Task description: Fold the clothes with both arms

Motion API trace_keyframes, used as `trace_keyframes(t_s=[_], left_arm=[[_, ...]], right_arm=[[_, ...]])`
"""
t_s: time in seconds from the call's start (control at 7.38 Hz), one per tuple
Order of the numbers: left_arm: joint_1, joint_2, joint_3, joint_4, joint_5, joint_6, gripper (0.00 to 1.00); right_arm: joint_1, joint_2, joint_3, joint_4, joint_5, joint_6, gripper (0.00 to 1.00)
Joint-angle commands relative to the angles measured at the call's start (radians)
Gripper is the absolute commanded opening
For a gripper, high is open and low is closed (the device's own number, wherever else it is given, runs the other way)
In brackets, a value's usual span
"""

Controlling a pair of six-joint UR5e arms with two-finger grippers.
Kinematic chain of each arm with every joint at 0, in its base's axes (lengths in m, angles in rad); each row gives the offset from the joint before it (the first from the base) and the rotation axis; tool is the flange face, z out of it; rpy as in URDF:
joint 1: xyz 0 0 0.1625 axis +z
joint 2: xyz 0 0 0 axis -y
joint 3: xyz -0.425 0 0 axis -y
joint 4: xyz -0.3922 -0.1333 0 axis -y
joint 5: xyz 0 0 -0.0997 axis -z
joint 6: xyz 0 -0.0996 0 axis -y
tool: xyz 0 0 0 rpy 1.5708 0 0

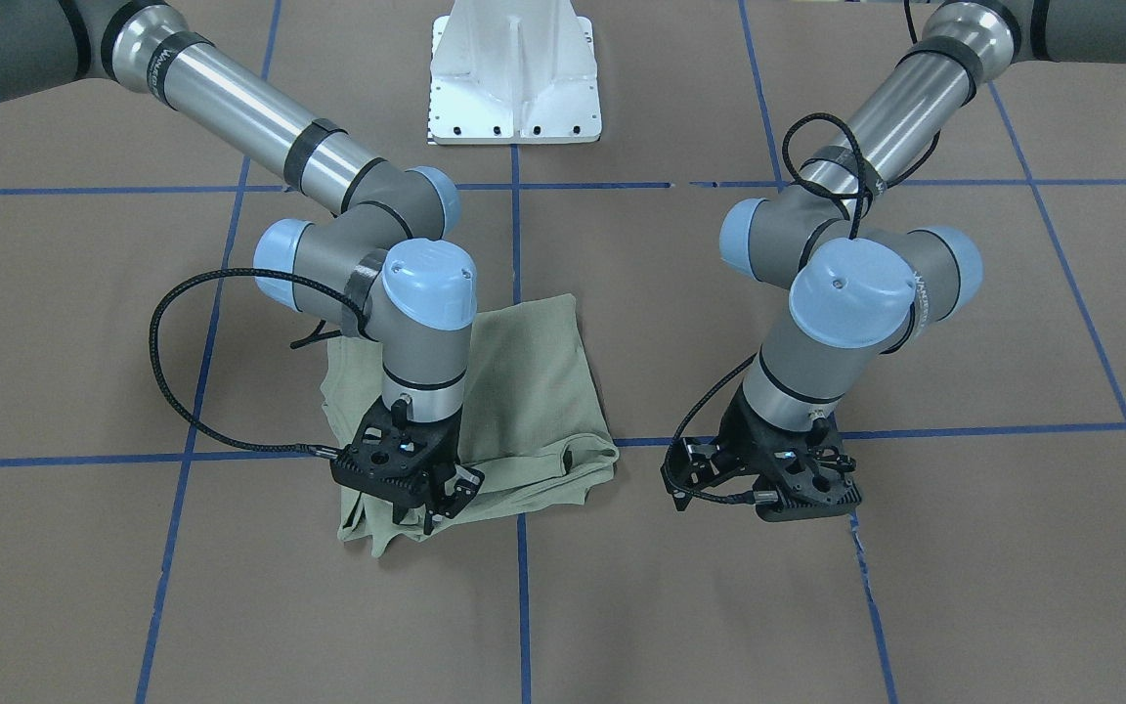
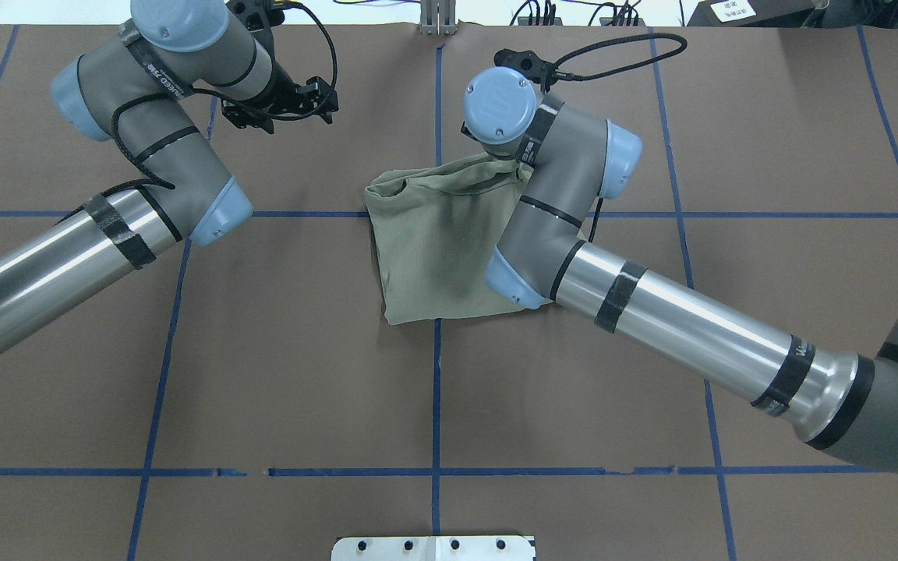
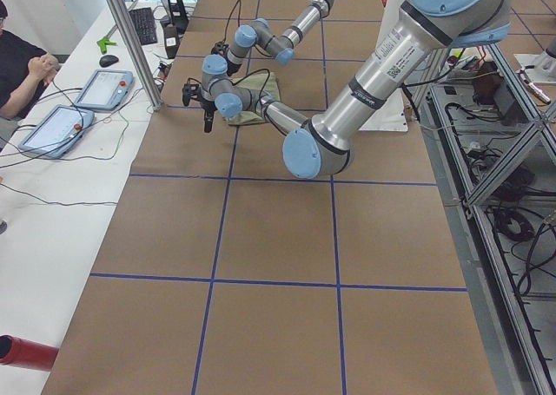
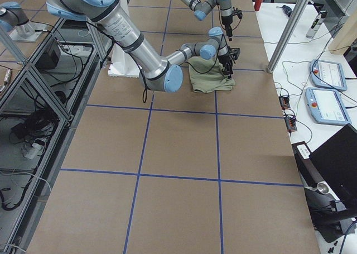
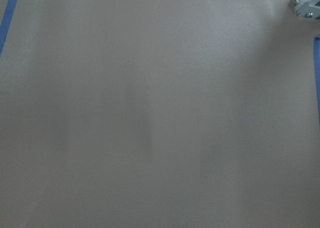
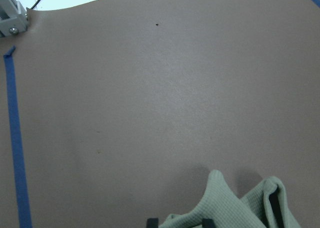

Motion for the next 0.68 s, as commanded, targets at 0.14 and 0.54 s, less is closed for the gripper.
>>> trace_keyframes(t_s=[0.14, 0.54], left_arm=[[-0.037, 0.098, -0.169, 0.105, -0.071, 0.193, 1.0], [-0.253, 0.227, -0.35, 0.37, -0.111, 0.73, 1.0]], right_arm=[[0.178, 0.021, 0.062, -0.211, 0.345, -0.381, 1.0], [0.384, -0.181, 0.301, -0.404, 0.549, -0.836, 1.0]])
